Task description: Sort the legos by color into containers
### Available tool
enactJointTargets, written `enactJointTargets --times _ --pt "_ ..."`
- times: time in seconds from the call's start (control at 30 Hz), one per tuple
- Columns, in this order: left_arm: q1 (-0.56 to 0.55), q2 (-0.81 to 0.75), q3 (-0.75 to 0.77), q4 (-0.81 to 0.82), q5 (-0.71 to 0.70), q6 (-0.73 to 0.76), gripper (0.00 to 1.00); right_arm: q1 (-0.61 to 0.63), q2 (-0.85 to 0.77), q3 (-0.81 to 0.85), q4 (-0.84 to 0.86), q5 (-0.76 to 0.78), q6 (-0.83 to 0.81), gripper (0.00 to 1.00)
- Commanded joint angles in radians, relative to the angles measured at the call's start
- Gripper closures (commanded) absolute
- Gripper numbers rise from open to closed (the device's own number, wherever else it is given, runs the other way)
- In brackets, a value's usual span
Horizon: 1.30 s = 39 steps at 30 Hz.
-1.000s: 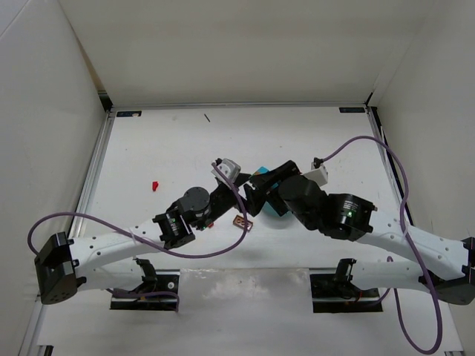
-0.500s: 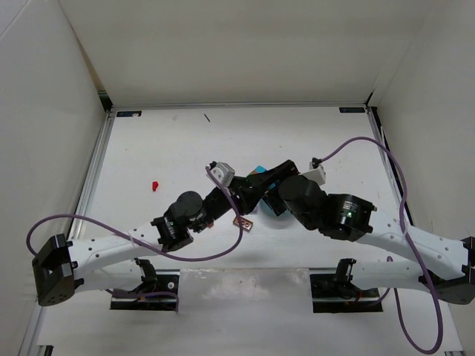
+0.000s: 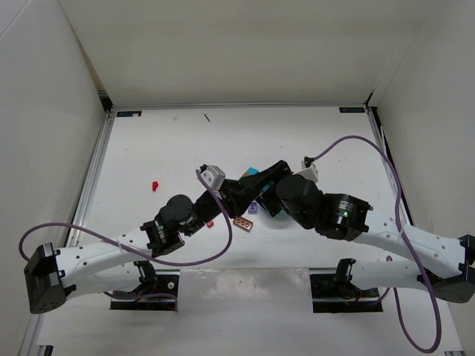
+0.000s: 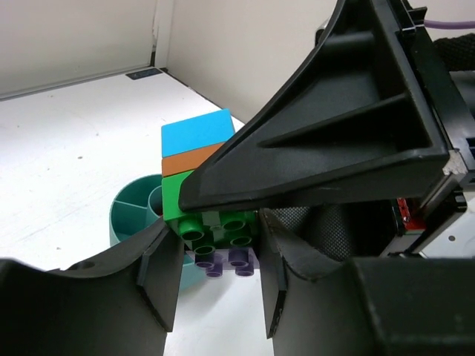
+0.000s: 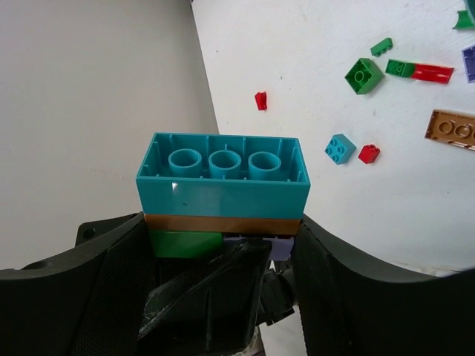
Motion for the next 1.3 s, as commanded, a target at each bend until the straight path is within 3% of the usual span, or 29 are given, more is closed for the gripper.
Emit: enactJointTargets --times 0.0,0.2,0.3,0.43,0.67,0.83,1.27 --pt "-0.009 -0.073 0.008 -0.001 0.028 0.017 0.7 -0.001 0.01 0.0 -0.042 0.024 -0.035 0.49" --pt "-0.007 -0.119 0.013 -0.067 0.005 -0.015 0.73 -0.005 0.005 0.006 -0.035 0.038 -0.085 0.37" --pt "-0.009 -0.128 0.017 -0.083 0.003 -0.028 0.74 -0.011 0.013 0.015 -0.034 0.017 -0.114 0.37" --pt "-0.007 -0.135 0.028 -0.101 0.005 -0.032 0.74 -0.008 0.01 0.011 -0.032 0.021 -0.106 0.52" --pt "-0.007 -0.113 0.069 -0.198 0.063 -0.046 0.74 -0.028 -0.036 -0.004 -0.063 0.125 -0.079 0.58" --pt "-0.009 -0.124 0.095 -0.274 0.078 -0.019 0.72 -0.059 -0.079 -0.041 -0.052 0.147 -0.052 0.69" --pt "-0.009 -0.144 0.112 -0.368 0.114 0.008 0.72 -0.189 -0.202 -0.06 -0.14 0.15 -0.089 0.69"
